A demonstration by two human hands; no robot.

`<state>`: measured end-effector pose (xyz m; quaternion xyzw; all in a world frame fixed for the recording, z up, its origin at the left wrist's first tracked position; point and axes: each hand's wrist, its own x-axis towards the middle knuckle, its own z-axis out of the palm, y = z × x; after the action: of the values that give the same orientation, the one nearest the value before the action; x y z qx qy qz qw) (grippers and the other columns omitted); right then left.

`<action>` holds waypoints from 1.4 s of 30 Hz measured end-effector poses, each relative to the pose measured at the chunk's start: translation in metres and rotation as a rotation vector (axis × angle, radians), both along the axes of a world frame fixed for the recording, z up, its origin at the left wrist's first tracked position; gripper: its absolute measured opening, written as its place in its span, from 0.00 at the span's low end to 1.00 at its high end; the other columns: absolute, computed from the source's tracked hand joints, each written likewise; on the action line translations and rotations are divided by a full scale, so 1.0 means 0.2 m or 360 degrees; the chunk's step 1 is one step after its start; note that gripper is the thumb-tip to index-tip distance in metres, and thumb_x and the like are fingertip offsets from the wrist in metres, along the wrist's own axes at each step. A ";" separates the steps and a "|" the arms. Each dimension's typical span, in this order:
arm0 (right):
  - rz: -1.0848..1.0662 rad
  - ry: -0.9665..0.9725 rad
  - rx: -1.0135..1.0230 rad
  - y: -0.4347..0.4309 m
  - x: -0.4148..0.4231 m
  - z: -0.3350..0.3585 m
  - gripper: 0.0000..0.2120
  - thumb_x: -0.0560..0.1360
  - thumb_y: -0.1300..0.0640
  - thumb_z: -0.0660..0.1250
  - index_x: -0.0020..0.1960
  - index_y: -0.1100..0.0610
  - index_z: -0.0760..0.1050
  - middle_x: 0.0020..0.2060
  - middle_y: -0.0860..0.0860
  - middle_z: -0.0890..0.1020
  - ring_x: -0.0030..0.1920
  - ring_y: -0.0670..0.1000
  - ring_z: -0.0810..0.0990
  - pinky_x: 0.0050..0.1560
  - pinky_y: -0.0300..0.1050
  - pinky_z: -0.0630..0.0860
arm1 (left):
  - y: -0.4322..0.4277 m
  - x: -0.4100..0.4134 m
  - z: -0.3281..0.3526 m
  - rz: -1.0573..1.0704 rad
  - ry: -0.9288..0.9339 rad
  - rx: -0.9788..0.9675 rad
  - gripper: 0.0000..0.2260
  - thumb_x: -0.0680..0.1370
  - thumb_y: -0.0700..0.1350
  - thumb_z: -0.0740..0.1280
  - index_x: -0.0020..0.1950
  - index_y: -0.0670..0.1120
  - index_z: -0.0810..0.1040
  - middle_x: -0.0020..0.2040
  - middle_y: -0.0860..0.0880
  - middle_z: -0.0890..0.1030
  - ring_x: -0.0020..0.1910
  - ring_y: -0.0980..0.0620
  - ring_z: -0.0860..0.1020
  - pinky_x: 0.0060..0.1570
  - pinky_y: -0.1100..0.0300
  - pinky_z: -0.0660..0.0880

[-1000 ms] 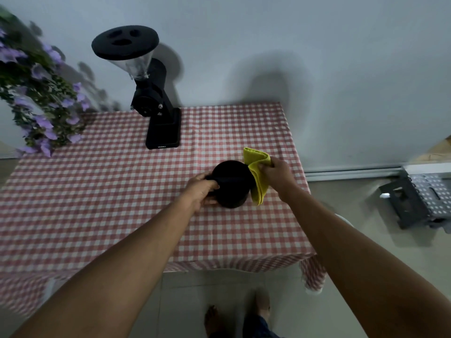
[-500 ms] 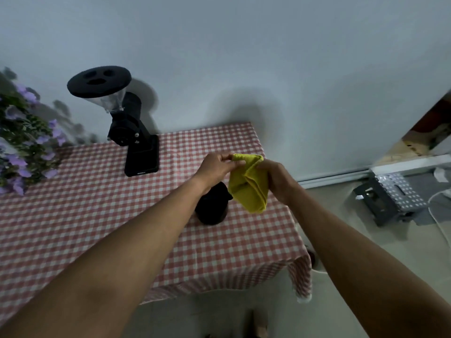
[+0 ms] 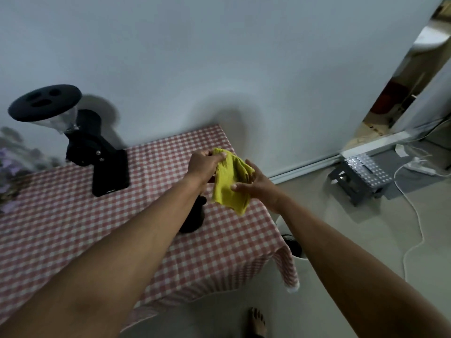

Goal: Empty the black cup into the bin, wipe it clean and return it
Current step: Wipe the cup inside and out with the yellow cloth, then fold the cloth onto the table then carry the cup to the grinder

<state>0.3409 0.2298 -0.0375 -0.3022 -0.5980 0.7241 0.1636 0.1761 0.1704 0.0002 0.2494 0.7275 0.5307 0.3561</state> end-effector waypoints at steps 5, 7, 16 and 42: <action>-0.0221 -0.0121 0.0105 0.02 0.03 -0.08 0.17 0.74 0.62 0.72 0.60 0.52 0.73 0.49 0.49 0.82 0.48 0.51 0.82 0.45 0.45 0.82 | 0.00 0.02 -0.03 -0.0003 -0.0114 -0.0016 0.03 0.78 0.44 0.73 0.48 0.45 0.82 0.47 0.44 0.84 0.43 0.47 0.82 0.41 0.56 0.80; -0.0395 -0.0154 0.0087 0.05 0.04 -0.11 0.07 0.78 0.60 0.67 0.56 0.55 0.76 0.42 0.51 0.82 0.41 0.51 0.81 0.37 0.44 0.81 | -0.02 0.02 -0.05 0.0038 -0.0144 -0.0038 0.04 0.78 0.45 0.73 0.48 0.45 0.82 0.47 0.45 0.84 0.43 0.48 0.82 0.41 0.56 0.79; -0.0596 -0.0610 0.0296 0.09 0.12 -0.25 0.12 0.78 0.57 0.66 0.47 0.67 0.79 0.33 0.53 0.76 0.34 0.48 0.73 0.34 0.41 0.70 | -0.18 0.13 -0.41 0.0092 -0.0220 -0.0381 0.09 0.82 0.47 0.66 0.57 0.42 0.80 0.47 0.42 0.85 0.45 0.40 0.85 0.40 0.47 0.83; -0.0290 -0.1245 0.0798 0.06 0.17 -0.60 0.17 0.73 0.60 0.68 0.61 0.54 0.76 0.55 0.56 0.82 0.54 0.58 0.80 0.48 0.45 0.72 | -0.28 0.26 -0.82 0.0141 0.0484 -0.0750 0.15 0.79 0.43 0.68 0.66 0.51 0.79 0.62 0.49 0.83 0.58 0.48 0.82 0.51 0.58 0.76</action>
<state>0.3743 0.2411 -0.1568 -0.5547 -0.7421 0.3718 0.0569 0.2289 0.1136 -0.1639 0.2043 0.8861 0.3185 0.2676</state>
